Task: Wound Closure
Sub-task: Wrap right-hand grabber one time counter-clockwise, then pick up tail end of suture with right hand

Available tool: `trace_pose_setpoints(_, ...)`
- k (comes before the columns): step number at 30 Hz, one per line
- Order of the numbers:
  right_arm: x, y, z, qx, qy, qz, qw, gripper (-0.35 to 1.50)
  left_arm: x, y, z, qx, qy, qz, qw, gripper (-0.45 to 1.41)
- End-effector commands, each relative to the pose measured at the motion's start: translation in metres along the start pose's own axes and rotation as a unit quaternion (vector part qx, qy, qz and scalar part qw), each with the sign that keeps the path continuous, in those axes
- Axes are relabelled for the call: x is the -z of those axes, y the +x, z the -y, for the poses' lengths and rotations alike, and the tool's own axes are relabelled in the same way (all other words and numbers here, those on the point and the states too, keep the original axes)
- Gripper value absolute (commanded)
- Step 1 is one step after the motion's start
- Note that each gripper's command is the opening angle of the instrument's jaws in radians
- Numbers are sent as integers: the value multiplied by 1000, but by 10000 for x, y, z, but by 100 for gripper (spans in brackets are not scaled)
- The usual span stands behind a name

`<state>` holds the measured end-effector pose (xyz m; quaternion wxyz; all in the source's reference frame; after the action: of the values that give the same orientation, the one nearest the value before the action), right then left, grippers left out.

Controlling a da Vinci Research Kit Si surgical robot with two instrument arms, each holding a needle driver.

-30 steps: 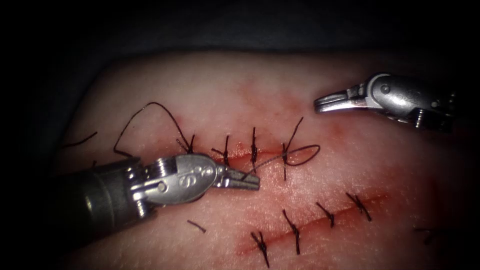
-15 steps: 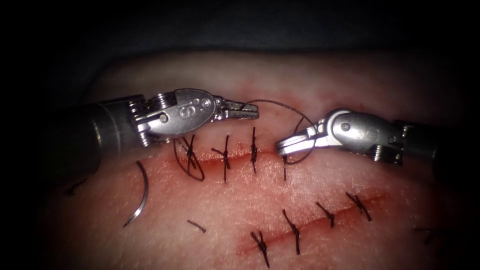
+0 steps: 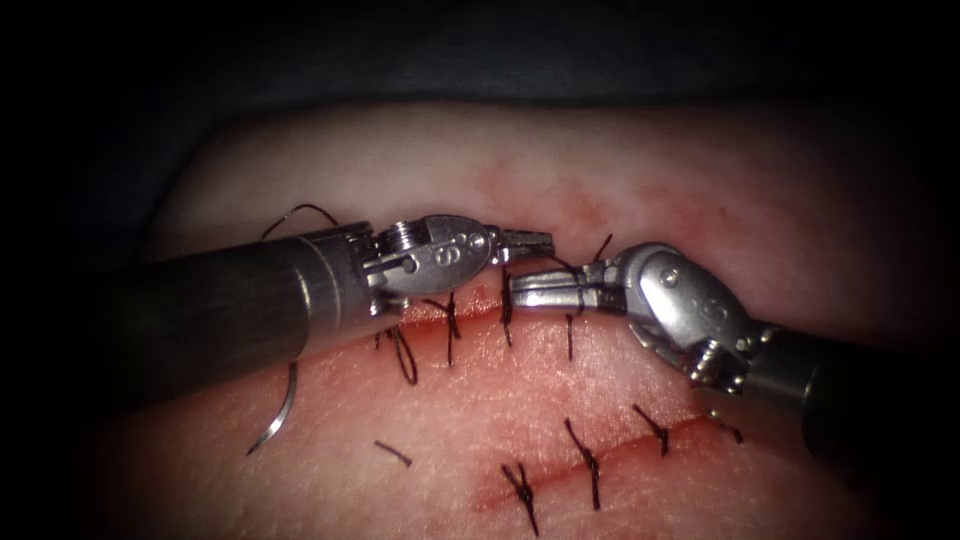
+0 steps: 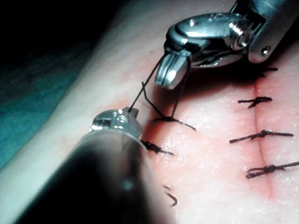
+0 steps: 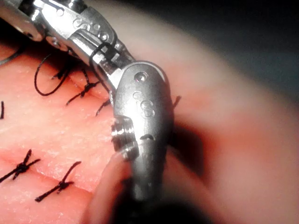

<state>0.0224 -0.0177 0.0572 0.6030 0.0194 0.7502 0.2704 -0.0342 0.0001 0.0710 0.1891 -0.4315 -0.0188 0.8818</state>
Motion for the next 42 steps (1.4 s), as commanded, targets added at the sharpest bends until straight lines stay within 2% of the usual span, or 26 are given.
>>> trace_pose_setpoints(1, -14, -1, 4, 1, -28, -7, 1000, -35, -4, 6, 1, -2, 0, -3, 1000, -45)
trace_pose_setpoints(4, -8, 2, 11, 1, -147, 1, 989, -35, 5, 9, -14, -5, -1, -4, 1000, -45)
trace_pose_setpoints(6, 0, 4, 12, -31, -203, -5, 979, -35, 9, 10, -23, -6, 0, -4, 1000, -45)
trace_pose_setpoints(7, 8, 5, 14, -56, -242, -9, 969, -35, 13, 12, -30, -8, -1, -5, 1000, -45)
trace_pose_setpoints(12, 28, -2, 26, -134, -307, -18, 942, -35, 15, 21, -46, -8, 3, -6, 1000, -45)
trace_pose_setpoints(13, 35, -8, 33, -169, -327, -24, 930, -35, 13, 25, -53, -8, 2, -8, 1000, -45)
trace_pose_setpoints(16, 42, -16, 40, -206, -349, -27, 914, -35, 7, 29, -63, -10, 5, -9, 1000, -45)
trace_pose_setpoints(20, 54, -23, 39, -254, -360, -40, 897, 5, 1, 30, -73, -13, 9, -9, 1000, -45)
trace_pose_setpoints(24, 66, -31, 35, -277, -370, -51, 885, 19, -1, 28, -76, -14, 11, -8, 1000, -45)
trace_pose_setpoints(27, 77, -42, 31, -292, -385, -56, 874, 47, 0, 29, -77, -15, 10, -7, 1000, -45)
trace_pose_setpoints(29, 84, -47, 26, -296, -395, -59, 868, 54, 0, 29, -78, -15, 11, -6, 1000, -45)
trace_pose_setpoints(34, 82, -57, 21, -297, -410, -29, 862, 99, -3, 28, -81, -14, 9, -1, 1000, -45)
trace_pose_setpoints(39, 70, -69, 12, -302, -423, -16, 854, 118, -3, 28, -82, -15, 7, 2, 1000, -45)
trace_pose_setpoints(42, 67, -72, 4, -301, -428, -12, 852, 120, -4, 27, -82, -16, 4, 6, 1000, -45)
